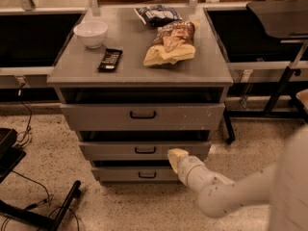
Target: Close bottom drawer
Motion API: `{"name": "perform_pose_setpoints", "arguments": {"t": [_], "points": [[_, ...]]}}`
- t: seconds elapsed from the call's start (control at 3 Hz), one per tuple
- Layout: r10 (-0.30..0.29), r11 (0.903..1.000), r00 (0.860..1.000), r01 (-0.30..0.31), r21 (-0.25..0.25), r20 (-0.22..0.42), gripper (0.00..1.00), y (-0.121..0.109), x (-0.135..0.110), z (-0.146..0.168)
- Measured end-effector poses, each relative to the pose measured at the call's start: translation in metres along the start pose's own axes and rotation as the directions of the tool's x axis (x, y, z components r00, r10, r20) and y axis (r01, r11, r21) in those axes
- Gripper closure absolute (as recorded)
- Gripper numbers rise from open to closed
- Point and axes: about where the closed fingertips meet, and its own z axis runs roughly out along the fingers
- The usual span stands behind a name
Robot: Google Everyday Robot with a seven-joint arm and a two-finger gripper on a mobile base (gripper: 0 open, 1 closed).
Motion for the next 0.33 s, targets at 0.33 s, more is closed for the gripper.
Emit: {"name": "perform_pose_setpoints", "arguments": {"t": [0.33], "points": [[-0.027,0.9894,0.992,0.045,0.139,-0.127,1.0,-0.0238,0.0065,-0.0868]]}}
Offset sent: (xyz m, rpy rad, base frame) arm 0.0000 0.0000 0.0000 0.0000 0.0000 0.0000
